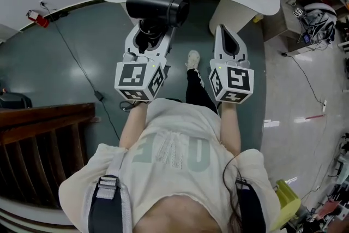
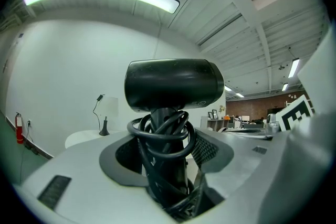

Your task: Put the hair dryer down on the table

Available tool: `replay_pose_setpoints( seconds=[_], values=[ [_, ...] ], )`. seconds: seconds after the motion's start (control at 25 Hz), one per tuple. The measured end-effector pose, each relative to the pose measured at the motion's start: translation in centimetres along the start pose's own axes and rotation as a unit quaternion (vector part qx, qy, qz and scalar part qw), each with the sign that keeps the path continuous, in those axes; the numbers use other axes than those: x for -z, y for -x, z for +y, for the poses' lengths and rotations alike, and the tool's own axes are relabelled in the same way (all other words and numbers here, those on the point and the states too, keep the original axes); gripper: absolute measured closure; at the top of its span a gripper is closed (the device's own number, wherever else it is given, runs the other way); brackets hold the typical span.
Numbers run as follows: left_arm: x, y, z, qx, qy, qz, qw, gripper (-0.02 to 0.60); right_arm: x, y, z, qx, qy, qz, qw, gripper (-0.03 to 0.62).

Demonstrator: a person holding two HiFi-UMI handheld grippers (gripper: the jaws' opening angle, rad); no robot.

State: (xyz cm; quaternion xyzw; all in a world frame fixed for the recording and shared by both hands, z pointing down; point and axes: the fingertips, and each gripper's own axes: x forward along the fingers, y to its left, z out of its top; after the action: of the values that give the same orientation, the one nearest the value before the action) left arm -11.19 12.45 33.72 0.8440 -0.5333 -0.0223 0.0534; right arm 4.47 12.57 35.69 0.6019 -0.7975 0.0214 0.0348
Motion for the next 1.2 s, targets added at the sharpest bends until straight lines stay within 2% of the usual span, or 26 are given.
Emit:
replay_pose_setpoints(
  seconds=[0.2, 0.44, 0.76, 1.0, 1.2],
  values=[
    [-0.2, -4.0, 1.8, 0.0, -0.022, -0.011, 0.9997, 0.328, -1.0, -3.7, -1.3, 0.013, 0.012, -0.035, 0.999, 0.596],
    [-1.5, -10.9, 3.6, -0.001, -0.009, -0.016, 0.9998, 0.328, -1.7, -9.3, -4.8, 0.017, 0.021, -0.014, 1.0, 0.597],
    [-4.9, -23.2, 6.3, -0.011, -0.008, -0.049, 0.9987, 0.328, -4.0, -21.7, -10.3, -0.005, 0.036, -0.017, 0.999, 0.597],
    [-6.5, -32.3, 9.0, -0.04, -0.004, -0.048, 0.998, 0.327, -5.9, -30.7, -13.8, -0.035, 0.038, -0.028, 0.998, 0.597],
    [-6.6, -37.2, 11.4, -0.064, 0.007, -0.031, 0.9974, 0.327, -6.5, -36.0, -15.2, -0.068, 0.035, -0.023, 0.997, 0.597]
  ],
)
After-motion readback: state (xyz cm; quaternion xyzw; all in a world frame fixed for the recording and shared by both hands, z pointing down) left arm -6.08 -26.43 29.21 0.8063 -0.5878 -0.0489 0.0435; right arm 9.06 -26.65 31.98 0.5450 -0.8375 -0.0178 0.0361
